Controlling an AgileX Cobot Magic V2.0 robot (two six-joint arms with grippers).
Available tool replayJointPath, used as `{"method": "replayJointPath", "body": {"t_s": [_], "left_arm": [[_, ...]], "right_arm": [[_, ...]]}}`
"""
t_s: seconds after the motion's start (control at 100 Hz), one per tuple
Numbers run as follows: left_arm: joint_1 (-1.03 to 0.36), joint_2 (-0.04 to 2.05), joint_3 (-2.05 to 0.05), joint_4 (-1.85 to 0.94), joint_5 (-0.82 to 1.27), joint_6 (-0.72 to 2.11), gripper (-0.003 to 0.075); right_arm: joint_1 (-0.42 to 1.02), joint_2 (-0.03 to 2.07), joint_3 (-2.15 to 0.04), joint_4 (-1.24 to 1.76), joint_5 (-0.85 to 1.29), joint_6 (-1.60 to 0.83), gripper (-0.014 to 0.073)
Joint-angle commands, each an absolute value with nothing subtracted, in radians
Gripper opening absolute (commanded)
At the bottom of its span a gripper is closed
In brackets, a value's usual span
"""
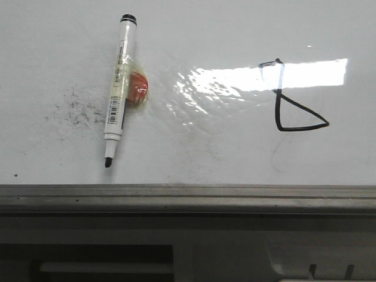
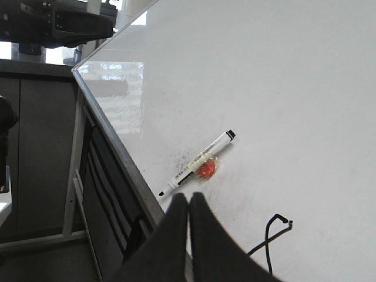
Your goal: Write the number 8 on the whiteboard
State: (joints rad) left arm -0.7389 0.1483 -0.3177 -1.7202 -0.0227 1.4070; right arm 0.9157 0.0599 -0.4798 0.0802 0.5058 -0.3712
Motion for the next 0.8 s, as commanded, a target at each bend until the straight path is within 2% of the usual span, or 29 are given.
{"method": "replayJointPath", "body": {"t_s": [0.0, 0.58, 0.79], "left_arm": [[-0.74, 0.161, -0.344, -1.726, 0.0, 1.406, -0.002], [-0.74, 0.161, -0.333, -1.716, -0.02, 1.408, -0.002], [-0.622, 0.158, -0.287, -1.579, -0.062, 1.462, -0.002]], "right_arm": [[0.909, 0.073, -0.501, 0.088, 0.421, -0.371, -0.0043], [0.909, 0.073, -0.501, 0.088, 0.421, -0.371, -0.0043], [0.909, 0.073, -0.501, 0.088, 0.421, -0.371, -0.0043]]}}
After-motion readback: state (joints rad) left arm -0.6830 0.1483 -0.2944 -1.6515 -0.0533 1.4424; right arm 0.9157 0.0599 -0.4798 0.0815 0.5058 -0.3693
